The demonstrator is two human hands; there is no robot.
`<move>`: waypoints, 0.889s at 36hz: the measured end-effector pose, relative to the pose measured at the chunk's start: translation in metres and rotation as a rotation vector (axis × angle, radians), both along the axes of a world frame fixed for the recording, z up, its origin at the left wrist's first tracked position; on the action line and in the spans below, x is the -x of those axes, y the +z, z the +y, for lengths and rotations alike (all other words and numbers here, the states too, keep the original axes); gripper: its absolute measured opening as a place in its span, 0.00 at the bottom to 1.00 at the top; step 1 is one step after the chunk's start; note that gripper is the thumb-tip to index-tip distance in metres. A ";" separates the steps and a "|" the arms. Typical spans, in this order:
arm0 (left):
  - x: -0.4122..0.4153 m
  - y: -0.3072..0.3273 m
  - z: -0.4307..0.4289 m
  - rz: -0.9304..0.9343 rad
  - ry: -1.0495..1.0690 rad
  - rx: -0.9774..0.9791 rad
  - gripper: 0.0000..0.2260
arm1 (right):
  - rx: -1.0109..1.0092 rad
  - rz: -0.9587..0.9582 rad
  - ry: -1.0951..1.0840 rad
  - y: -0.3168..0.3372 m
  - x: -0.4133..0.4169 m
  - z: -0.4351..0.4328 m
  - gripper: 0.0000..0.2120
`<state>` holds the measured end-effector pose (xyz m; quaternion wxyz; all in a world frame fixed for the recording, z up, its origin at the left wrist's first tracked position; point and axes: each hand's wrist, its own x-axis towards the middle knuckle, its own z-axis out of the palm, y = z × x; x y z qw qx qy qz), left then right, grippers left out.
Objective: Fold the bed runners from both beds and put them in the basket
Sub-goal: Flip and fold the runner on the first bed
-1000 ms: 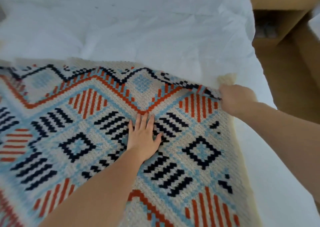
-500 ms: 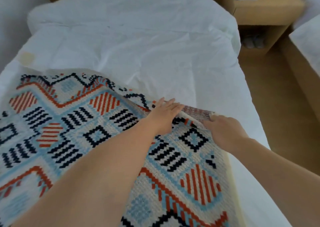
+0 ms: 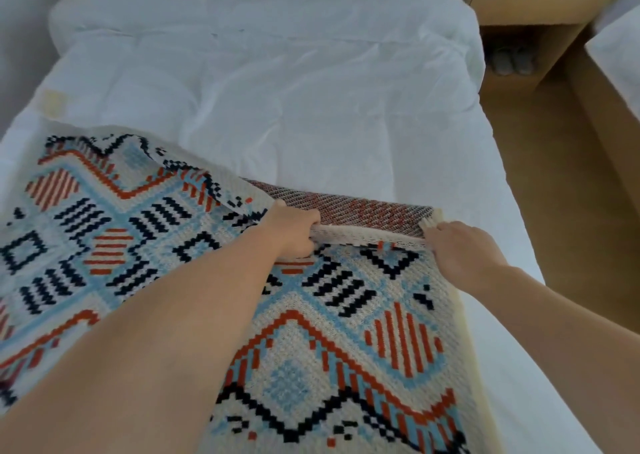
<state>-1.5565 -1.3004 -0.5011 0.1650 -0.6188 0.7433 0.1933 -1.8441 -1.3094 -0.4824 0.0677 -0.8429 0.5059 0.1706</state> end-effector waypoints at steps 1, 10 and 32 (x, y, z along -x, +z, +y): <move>-0.003 -0.001 0.003 -0.022 -0.019 0.047 0.06 | -0.003 0.006 -0.011 -0.002 0.001 0.001 0.12; -0.029 -0.009 0.057 0.042 0.119 0.128 0.05 | -0.056 0.011 -0.153 -0.007 0.024 0.025 0.15; 0.023 -0.006 0.238 0.304 0.317 0.102 0.08 | -0.009 0.139 -0.030 0.001 0.100 0.154 0.17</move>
